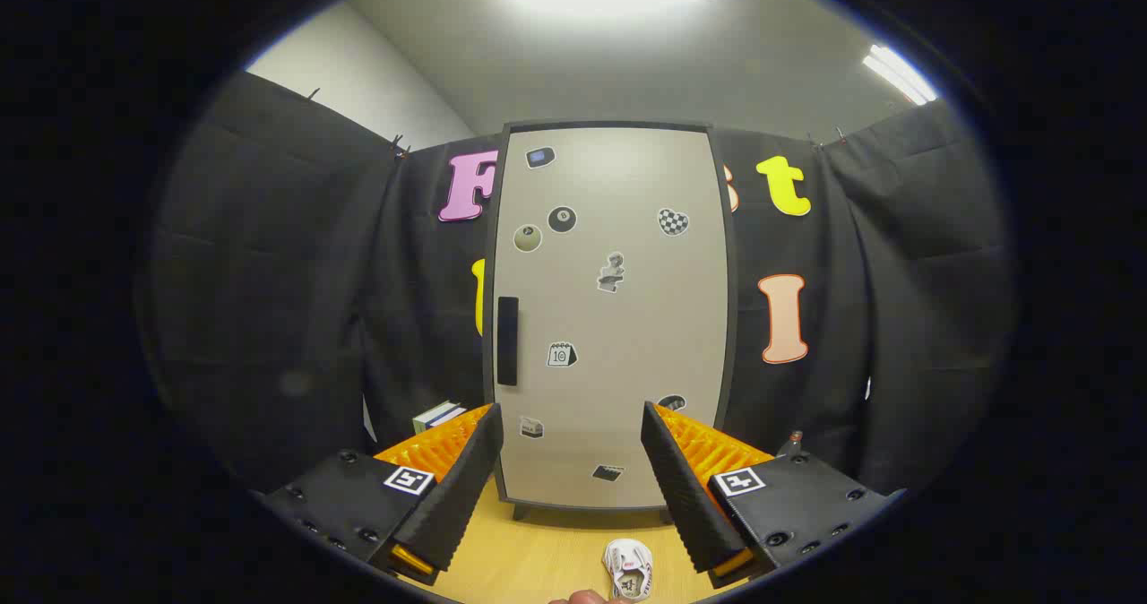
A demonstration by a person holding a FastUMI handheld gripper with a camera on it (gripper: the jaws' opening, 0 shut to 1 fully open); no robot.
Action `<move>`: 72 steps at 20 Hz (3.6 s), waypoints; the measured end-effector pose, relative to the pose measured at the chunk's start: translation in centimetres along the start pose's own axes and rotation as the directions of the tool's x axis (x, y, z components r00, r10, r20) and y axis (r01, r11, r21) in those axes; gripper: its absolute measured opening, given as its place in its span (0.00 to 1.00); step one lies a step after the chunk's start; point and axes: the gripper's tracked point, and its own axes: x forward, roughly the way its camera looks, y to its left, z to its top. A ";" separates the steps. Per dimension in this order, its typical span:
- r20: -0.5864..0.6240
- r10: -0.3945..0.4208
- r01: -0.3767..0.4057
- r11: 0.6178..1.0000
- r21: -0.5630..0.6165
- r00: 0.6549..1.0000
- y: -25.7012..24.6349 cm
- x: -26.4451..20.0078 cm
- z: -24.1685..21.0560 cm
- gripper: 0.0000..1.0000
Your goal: Open the shoe cabinet door, grab the shoes and put them into the shoe cabinet, then close the shoe cabinet door.
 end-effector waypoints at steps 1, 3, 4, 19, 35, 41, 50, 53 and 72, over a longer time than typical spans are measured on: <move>0.002 0.000 0.000 1.000 -0.005 1.000 0.1 -0.1 0.0 0.97; 0.000 -0.003 0.003 1.000 -0.012 1.000 0.2 -0.2 -0.1 0.97; -0.006 -0.003 0.003 1.000 -0.012 1.000 0.2 -0.1 -0.3 0.97; -0.050 0.019 -0.019 1.000 -0.011 0.999 1.0 0.5 -2.3 0.97; -0.028 0.034 -0.036 0.999 -0.039 0.999 3.7 3.7 1.5 0.97; -0.055 0.029 -0.031 0.999 -0.033 0.998 5.3 9.6 2.1 0.97; -0.086 0.029 -0.034 0.998 -0.058 0.996 8.0 20.4 2.2 0.97; -0.127 0.079 -0.087 0.994 -0.059 0.989 9.8 22.9 0.7 0.97; -0.243 -0.031 0.047 0.997 0.058 0.969 10.6 26.8 -2.4 0.34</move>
